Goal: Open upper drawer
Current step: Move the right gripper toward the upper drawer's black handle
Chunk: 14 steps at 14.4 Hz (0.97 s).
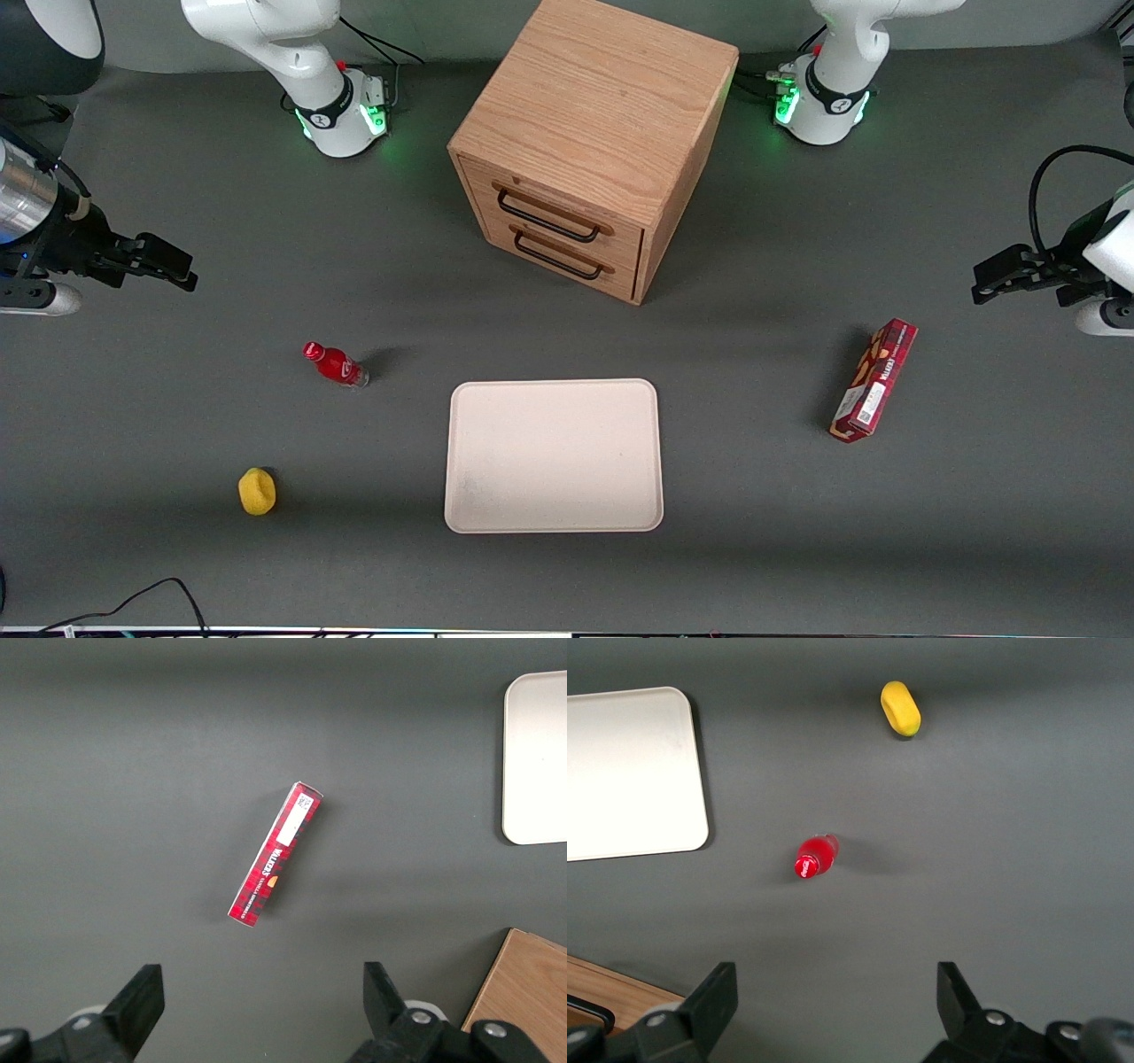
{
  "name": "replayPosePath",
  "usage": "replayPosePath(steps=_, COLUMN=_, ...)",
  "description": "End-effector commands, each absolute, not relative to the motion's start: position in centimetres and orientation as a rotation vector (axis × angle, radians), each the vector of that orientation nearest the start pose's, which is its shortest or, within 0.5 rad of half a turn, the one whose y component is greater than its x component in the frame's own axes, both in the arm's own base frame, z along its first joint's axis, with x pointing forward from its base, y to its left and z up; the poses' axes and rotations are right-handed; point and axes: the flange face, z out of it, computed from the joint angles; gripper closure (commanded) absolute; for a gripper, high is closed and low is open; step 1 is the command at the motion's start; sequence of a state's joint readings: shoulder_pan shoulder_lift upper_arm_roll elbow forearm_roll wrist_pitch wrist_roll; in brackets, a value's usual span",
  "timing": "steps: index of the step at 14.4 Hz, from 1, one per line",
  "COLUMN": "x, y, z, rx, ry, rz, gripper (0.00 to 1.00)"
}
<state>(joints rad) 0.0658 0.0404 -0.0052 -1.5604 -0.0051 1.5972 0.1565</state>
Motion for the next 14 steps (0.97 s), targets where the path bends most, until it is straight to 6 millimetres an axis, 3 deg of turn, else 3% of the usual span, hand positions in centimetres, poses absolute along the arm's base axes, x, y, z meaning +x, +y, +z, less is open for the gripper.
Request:
replayPosePath(steps=1, x=56.9, y=3.5, z=61.5, rx=-3.160, ry=0.182, rz=0.020, gripper=0.00)
replayPosePath(steps=6, x=56.9, y=2.8, z=64.0, rx=-3.148, ry=0.201, rz=-0.046, gripper=0.00)
replayPosePath(steps=8, x=56.5, y=3.8, z=64.4, rx=-3.148, ry=0.168, rz=-0.041, gripper=0.00)
replayPosePath(steps=10, x=55.5, y=5.2, z=64.0, rx=-3.108, ry=0.101, rz=0.118, gripper=0.00)
replayPosePath(steps=14, x=54.6, y=10.2, z=64.2, rx=-2.845, ry=-0.471, rz=0.146, gripper=0.00)
